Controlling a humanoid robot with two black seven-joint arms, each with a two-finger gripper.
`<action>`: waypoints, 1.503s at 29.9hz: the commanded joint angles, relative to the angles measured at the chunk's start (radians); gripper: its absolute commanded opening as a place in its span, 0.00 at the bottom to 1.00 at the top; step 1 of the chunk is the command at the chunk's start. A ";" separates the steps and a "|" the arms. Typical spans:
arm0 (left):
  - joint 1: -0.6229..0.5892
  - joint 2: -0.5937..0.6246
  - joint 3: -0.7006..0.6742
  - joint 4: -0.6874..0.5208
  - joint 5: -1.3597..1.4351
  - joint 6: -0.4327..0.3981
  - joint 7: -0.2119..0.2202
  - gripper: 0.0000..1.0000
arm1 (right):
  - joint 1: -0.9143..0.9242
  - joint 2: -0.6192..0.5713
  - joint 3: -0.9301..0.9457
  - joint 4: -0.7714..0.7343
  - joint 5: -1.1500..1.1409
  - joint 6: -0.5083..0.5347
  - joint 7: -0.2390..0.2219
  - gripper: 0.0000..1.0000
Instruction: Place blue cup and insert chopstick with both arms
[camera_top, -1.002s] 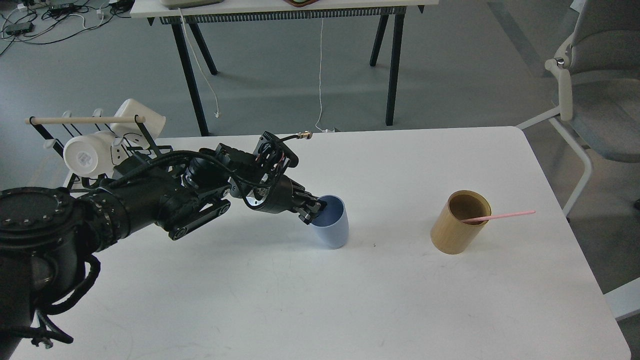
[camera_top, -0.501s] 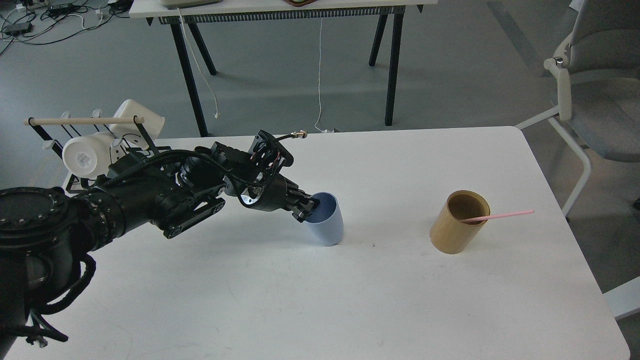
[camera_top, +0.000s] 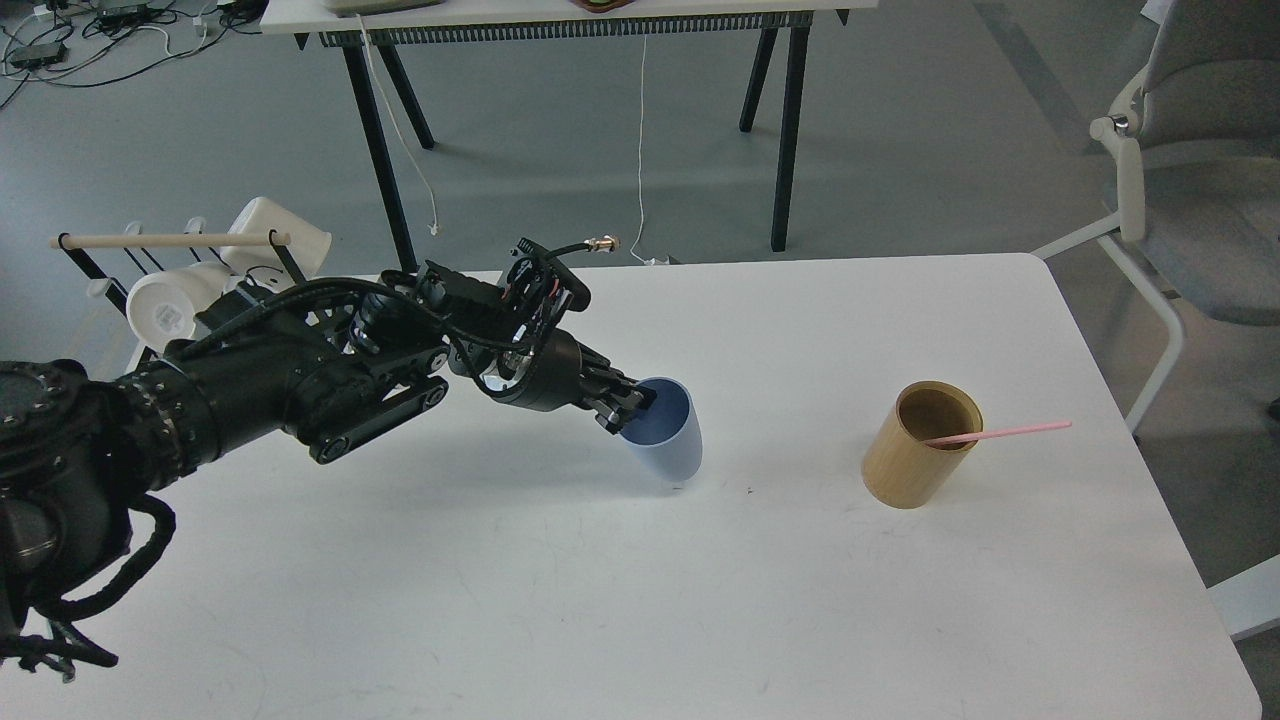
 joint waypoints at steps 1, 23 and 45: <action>0.008 -0.009 0.002 0.004 0.004 0.001 0.000 0.10 | -0.001 0.000 0.000 0.000 0.000 0.000 0.000 0.99; 0.033 -0.012 0.014 0.016 0.010 0.003 0.000 0.12 | -0.002 0.008 0.000 0.000 0.000 0.000 0.000 0.99; 0.036 0.014 -0.083 0.032 -0.293 -0.011 0.000 0.68 | 0.001 0.014 -0.005 0.020 -0.006 0.000 0.000 0.99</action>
